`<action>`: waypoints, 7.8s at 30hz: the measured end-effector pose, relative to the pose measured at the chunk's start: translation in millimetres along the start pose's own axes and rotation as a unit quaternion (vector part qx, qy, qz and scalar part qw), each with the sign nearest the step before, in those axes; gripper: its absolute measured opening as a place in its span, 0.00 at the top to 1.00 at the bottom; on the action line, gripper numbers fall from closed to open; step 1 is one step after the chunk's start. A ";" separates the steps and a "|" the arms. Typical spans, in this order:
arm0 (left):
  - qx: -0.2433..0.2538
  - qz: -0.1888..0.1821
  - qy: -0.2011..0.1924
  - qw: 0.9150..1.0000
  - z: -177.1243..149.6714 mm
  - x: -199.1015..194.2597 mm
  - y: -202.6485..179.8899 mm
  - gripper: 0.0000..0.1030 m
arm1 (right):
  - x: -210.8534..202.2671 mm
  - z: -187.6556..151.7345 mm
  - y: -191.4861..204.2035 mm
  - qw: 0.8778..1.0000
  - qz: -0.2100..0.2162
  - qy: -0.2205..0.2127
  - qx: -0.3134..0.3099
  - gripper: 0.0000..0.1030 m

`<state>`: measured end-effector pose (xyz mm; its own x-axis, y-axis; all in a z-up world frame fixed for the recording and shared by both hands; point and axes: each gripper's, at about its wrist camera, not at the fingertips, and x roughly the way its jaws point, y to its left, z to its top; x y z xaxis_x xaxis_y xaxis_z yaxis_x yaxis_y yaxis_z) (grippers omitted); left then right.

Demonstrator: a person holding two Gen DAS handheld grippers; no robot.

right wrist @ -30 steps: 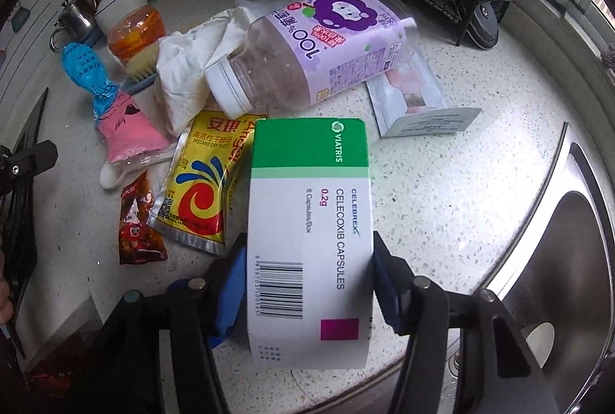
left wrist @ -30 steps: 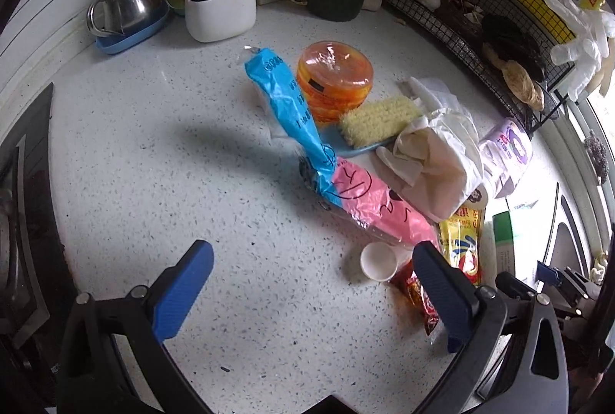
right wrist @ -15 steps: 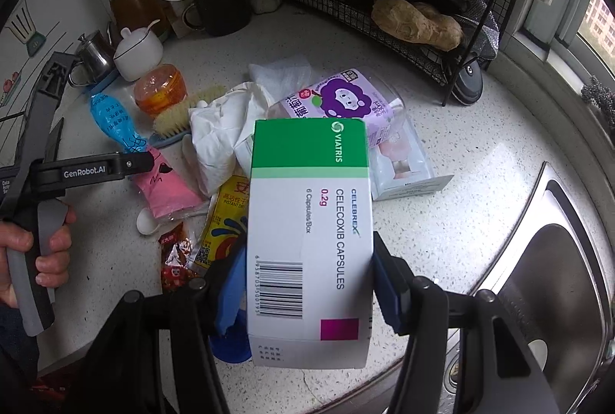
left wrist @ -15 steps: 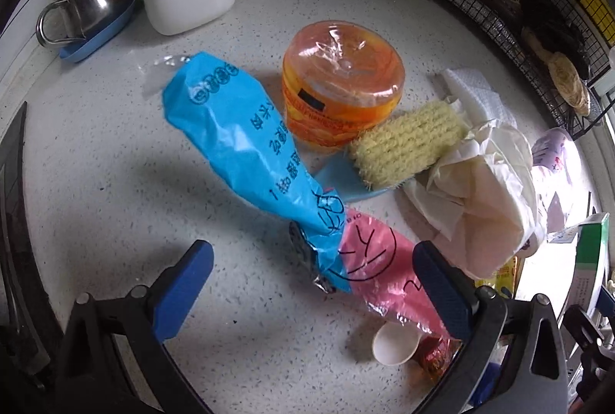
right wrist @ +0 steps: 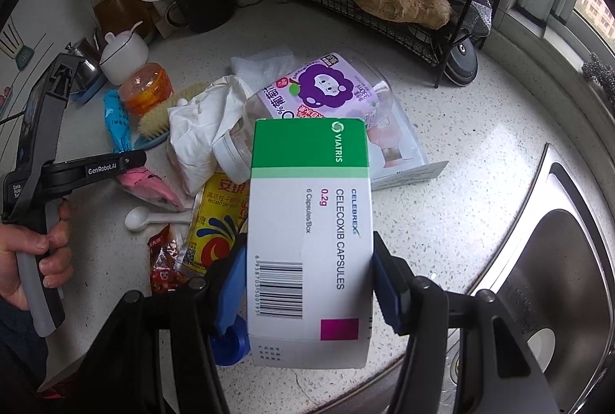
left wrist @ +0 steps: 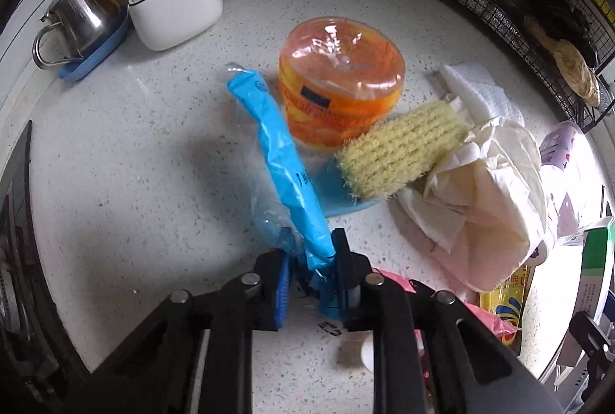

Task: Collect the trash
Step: 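Carry the bag and box down and drop them into the red bin, then raise both tools back toward the counter items, then grasp the blue bottle cap with the right gripper while the left gripper grasps the red wrapper, then lower the cap and wrapper into the red bin and open both grippers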

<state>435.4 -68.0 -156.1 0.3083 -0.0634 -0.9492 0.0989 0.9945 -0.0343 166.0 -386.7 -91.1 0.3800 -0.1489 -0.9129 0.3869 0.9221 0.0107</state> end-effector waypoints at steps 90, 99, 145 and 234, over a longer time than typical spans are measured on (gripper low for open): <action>0.027 0.006 -0.014 1.000 -443.7 97.0 98.2 0.25 | 176.3 -323.4 124.0 0.979 0.075 0.062 -0.178 0.46; 0.013 0.033 -0.018 0.999 -460.1 111.8 119.2 0.13 | 206.2 -322.8 146.7 0.967 0.073 0.051 -0.240 0.38; 0.122 -0.050 -0.145 0.981 -271.3 -204.6 44.5 0.00 | -111.6 -171.9 102.2 0.990 -0.004 -0.109 -0.091 0.01; 0.139 -0.078 -0.057 0.985 -228.1 -111.9 -16.2 0.91 | -49.2 -131.2 64.7 0.996 0.056 -0.033 -0.066 0.58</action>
<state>183.5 -58.0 -120.7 0.3708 -0.2392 -0.8974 0.4050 0.9112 -0.0756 62.2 -272.8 -99.1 0.4701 -0.0616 -0.8805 0.2265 0.9726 0.0529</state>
